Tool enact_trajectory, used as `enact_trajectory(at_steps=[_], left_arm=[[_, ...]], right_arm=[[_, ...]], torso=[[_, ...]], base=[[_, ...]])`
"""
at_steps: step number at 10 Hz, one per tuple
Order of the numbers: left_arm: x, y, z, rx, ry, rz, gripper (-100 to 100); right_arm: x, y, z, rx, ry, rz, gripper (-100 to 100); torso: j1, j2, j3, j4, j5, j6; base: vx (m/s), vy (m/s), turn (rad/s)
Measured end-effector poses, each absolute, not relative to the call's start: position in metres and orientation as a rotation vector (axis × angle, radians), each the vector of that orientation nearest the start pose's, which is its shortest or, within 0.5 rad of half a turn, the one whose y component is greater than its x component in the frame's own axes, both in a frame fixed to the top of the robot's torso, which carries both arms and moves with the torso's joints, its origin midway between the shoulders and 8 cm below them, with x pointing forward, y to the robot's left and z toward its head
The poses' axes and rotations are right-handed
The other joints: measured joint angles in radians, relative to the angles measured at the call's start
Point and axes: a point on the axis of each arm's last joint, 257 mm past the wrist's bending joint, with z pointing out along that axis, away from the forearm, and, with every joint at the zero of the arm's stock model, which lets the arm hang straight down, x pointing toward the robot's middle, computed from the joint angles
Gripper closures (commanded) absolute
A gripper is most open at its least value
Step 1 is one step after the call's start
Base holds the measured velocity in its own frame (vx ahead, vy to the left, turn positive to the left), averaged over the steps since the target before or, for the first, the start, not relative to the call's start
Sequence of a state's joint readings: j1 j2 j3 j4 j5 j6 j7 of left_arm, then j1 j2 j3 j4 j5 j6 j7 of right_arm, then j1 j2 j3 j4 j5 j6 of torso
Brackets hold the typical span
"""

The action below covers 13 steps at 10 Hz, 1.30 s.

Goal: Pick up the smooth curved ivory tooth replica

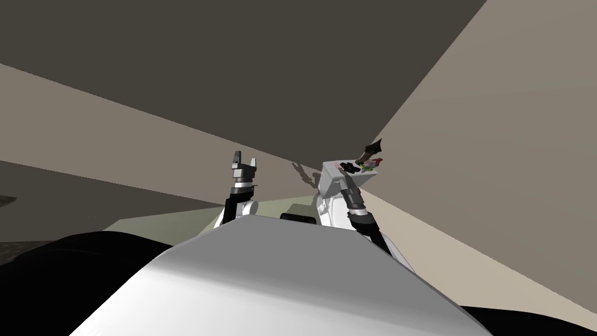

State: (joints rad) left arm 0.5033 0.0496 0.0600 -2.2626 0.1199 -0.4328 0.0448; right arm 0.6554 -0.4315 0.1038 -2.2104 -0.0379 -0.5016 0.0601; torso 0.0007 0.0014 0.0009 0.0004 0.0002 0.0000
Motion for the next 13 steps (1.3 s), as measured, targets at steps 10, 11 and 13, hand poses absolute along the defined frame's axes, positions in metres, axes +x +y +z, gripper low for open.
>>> enact_trajectory(at_steps=[10,11,13], left_arm=[[0.352,0.312,0.005,-0.778,0.619,-1.338,0],[0.352,0.312,0.005,-0.778,0.619,-1.338,0],[0.352,0.312,0.005,-0.778,0.619,-1.338,0]], right_arm=[[0.296,-0.248,-0.187,0.484,1.529,1.169,-100],[0.290,-0.253,-0.198,0.481,1.573,1.156,-100],[0.275,-0.258,-0.222,0.465,1.659,1.133,-100]], torso=[[0.000,-0.001,0.000,0.000,0.000,0.000],[0.000,-0.001,-0.001,0.000,0.000,0.000],[0.000,-0.002,-0.001,0.000,0.000,0.000]], base=[[-0.014,0.015,0.016],[0.000,0.012,0.013],[0.004,0.013,0.026]])
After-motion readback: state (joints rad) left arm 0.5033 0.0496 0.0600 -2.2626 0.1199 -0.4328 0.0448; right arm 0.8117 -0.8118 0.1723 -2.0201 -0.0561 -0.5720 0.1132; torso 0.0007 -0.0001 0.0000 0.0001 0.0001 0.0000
